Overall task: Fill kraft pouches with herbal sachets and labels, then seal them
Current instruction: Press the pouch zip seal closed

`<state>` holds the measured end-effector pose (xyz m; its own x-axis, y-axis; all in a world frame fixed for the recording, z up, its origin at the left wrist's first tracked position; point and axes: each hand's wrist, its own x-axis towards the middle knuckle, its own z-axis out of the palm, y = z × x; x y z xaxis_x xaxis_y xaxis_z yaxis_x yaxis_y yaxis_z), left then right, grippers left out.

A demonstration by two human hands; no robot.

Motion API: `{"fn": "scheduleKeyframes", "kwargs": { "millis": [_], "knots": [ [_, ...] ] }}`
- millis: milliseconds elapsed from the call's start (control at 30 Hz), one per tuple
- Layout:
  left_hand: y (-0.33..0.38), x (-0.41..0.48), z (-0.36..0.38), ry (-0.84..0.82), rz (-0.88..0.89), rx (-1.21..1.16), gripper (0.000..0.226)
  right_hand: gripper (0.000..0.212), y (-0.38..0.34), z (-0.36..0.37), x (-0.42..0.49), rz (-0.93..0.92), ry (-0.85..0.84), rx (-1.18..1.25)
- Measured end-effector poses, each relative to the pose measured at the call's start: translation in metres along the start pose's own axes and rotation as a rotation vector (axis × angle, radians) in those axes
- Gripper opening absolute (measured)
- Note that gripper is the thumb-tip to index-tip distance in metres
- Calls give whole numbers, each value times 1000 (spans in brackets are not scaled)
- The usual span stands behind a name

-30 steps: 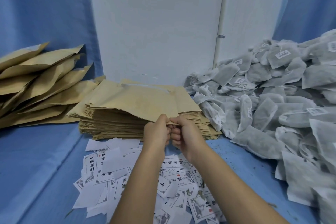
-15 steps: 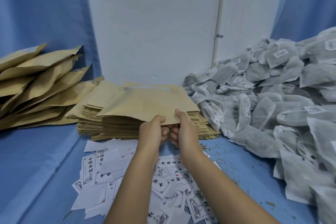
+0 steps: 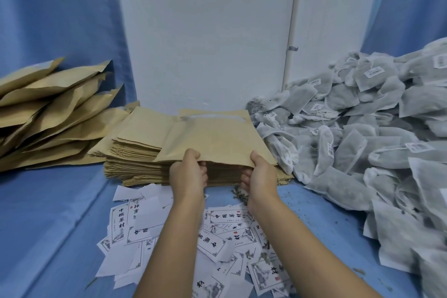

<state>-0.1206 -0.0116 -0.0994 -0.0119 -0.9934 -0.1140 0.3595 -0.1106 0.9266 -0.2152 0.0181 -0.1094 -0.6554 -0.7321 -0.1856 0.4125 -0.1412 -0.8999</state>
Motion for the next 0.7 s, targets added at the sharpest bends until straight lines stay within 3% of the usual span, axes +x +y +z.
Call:
{"fn": "scheduleKeyframes", "kwargs": {
  "millis": [200, 333, 567, 700],
  "knots": [
    [1, 2, -9, -20, -23, 31, 29, 22, 1, -1, 1, 15, 27, 21],
    [5, 9, -23, 201, 43, -7, 20, 17, -3, -5, 3, -13, 49, 67],
    [4, 10, -21, 241, 117, -44, 22, 19, -5, -6, 3, 15, 90, 64],
    [5, 10, -19, 270, 96, -181, 30, 17, -4, -5, 0, 31, 85, 70]
  ]
}}
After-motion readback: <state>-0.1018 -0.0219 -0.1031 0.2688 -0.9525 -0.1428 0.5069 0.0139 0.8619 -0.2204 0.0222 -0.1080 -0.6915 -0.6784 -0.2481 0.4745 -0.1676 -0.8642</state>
